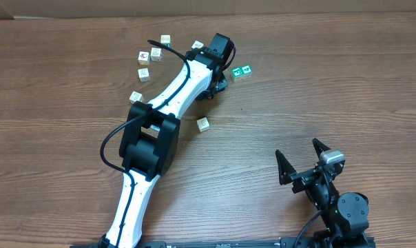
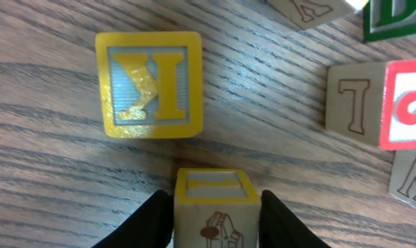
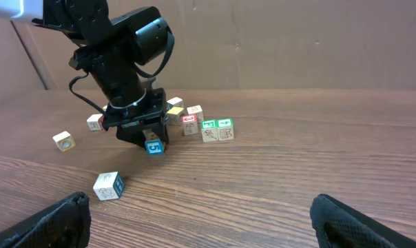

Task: Form a circle
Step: 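Grasp the car-printed block with the left gripper and lift it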

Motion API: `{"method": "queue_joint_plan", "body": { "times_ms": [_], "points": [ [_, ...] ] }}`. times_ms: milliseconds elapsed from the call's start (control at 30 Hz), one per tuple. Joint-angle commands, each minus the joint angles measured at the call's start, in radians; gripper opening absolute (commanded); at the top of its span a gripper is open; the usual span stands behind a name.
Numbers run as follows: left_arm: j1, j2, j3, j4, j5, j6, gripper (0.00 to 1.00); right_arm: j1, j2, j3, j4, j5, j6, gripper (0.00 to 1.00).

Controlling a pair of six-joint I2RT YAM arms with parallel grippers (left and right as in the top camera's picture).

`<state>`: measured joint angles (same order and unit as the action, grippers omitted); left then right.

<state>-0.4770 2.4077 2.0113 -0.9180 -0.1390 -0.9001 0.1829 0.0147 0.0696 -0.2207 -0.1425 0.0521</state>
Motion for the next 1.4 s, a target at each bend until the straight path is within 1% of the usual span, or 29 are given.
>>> {"method": "queue_joint_plan", "body": {
  "times_ms": [0, 167, 333, 467, 600, 667, 733, 933, 1167, 1267, 1367],
  "points": [
    [0.007, 0.009, 0.014, -0.002, -0.018, -0.013, 0.32, -0.008, -0.012, -0.003, 0.006, -0.001, 0.004, 1.00],
    [0.007, 0.009, 0.014, -0.017, -0.018, -0.013, 0.30, -0.008, -0.012, -0.003, 0.006, -0.001, 0.004, 1.00],
    [0.007, 0.008, 0.061, -0.084, -0.031, -0.011, 0.23, -0.008, -0.012, -0.003, 0.006, -0.001, 0.004, 1.00],
    [0.007, 0.000, 0.182, -0.208, -0.053, 0.008, 0.18, -0.008, -0.012, -0.003, 0.006, -0.001, 0.004, 1.00],
    [0.001, -0.014, 0.341, -0.374, -0.100, 0.051, 0.09, -0.008, -0.012, -0.003, 0.006, -0.001, 0.004, 1.00],
    [-0.011, -0.027, 0.395, -0.426, -0.117, 0.098, 0.07, -0.008, -0.012, -0.003, 0.006, -0.001, 0.004, 1.00],
    [-0.032, -0.049, 0.415, -0.444, -0.125, 0.163, 0.05, -0.008, -0.012, -0.003, 0.006, -0.001, 0.004, 1.00],
    [-0.127, -0.080, 0.413, -0.493, -0.136, 0.333, 0.05, -0.008, -0.012, -0.003, 0.006, -0.001, 0.004, 1.00],
    [-0.231, -0.080, 0.381, -0.487, -0.100, 0.499, 0.05, -0.008, -0.012, -0.003, 0.006, -0.001, 0.004, 1.00],
    [-0.244, -0.080, 0.368, -0.491, -0.100, 0.535, 0.05, -0.008, -0.012, -0.003, 0.006, -0.001, 0.004, 1.00],
    [-0.238, -0.080, 0.366, -0.518, -0.097, 0.539, 0.05, -0.008, -0.012, -0.003, 0.006, -0.001, 0.004, 1.00]
  ]
}}
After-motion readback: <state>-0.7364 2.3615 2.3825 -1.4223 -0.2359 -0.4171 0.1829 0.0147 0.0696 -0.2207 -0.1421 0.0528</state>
